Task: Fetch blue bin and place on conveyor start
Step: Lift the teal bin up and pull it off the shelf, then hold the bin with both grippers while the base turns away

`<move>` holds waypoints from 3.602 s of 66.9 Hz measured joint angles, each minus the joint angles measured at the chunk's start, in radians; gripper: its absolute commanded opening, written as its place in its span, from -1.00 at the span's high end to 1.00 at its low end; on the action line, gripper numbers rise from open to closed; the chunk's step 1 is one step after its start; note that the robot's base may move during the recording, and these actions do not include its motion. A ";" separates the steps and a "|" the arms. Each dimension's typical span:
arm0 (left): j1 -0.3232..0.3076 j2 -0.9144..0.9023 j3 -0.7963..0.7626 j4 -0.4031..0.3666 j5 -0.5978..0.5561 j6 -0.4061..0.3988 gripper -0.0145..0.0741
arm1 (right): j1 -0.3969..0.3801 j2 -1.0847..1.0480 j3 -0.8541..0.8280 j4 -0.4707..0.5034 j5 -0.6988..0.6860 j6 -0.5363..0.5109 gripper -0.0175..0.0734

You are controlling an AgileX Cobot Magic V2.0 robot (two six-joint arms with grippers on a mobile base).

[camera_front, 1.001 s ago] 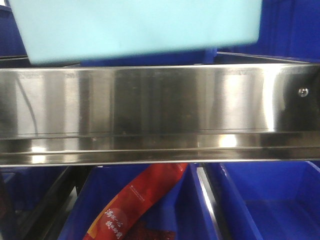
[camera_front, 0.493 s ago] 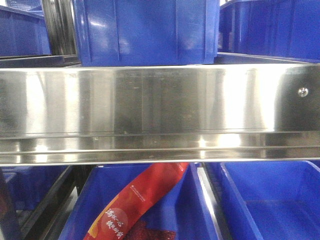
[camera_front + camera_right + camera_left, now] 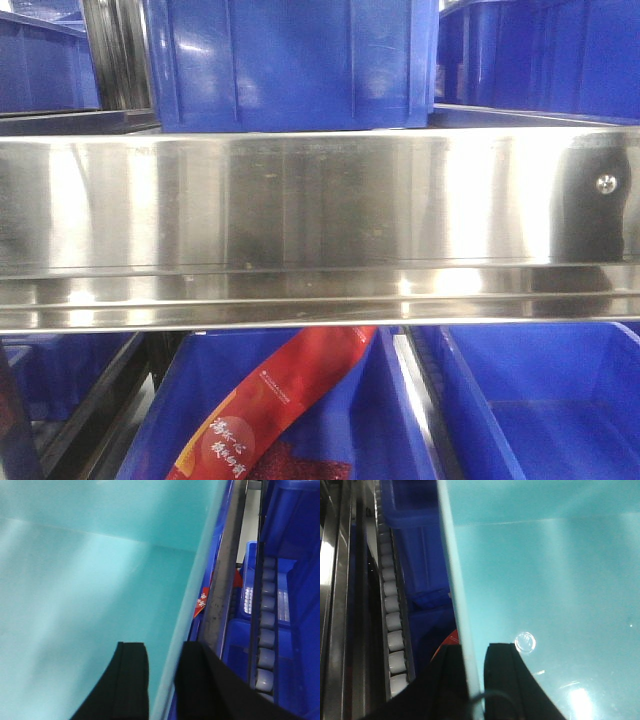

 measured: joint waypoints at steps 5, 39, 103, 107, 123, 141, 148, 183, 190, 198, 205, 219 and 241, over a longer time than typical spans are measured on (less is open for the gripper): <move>0.000 0.004 0.000 0.000 -0.003 -0.004 0.92 | 0.000 0.006 0.000 0.000 0.000 0.000 0.95; 0.000 0.014 0.000 0.010 -0.036 -0.004 0.92 | 0.000 0.023 0.000 -0.001 0.006 0.000 0.95; 0.000 0.014 0.000 0.028 -0.308 0.014 0.92 | 0.000 0.026 0.000 -0.017 -0.010 0.019 0.95; 0.000 0.014 0.000 0.030 -0.316 0.014 0.92 | 0.000 0.026 0.000 -0.017 -0.021 0.019 0.95; 0.000 0.014 0.000 0.041 -0.329 0.014 0.92 | 0.000 0.026 0.000 -0.017 -0.067 0.020 0.95; 0.000 0.014 0.000 0.041 -0.334 0.014 0.92 | 0.000 0.026 0.000 -0.017 -0.074 0.020 0.95; 0.000 0.014 0.000 0.041 -0.334 0.014 0.92 | 0.000 0.026 0.000 -0.017 -0.074 0.020 0.95; 0.000 0.014 0.000 0.039 -0.334 0.014 0.92 | 0.000 0.026 0.000 -0.019 -0.075 0.020 0.95; 0.000 0.014 0.000 0.039 -0.334 0.014 0.92 | 0.000 0.026 0.000 -0.019 -0.075 0.020 0.95; 0.000 0.014 0.000 0.039 -0.334 0.014 0.92 | 0.000 0.026 0.000 -0.019 -0.075 0.020 0.95; 0.000 0.014 0.000 0.039 -0.334 0.014 0.92 | 0.000 0.026 0.000 -0.019 -0.075 0.020 0.95; 0.000 0.014 0.000 0.039 -0.334 0.014 0.92 | 0.000 0.026 0.000 -0.019 -0.075 0.020 0.95; 0.000 0.014 0.000 0.039 -0.334 0.014 0.92 | 0.000 0.026 0.000 -0.019 -0.075 0.020 0.95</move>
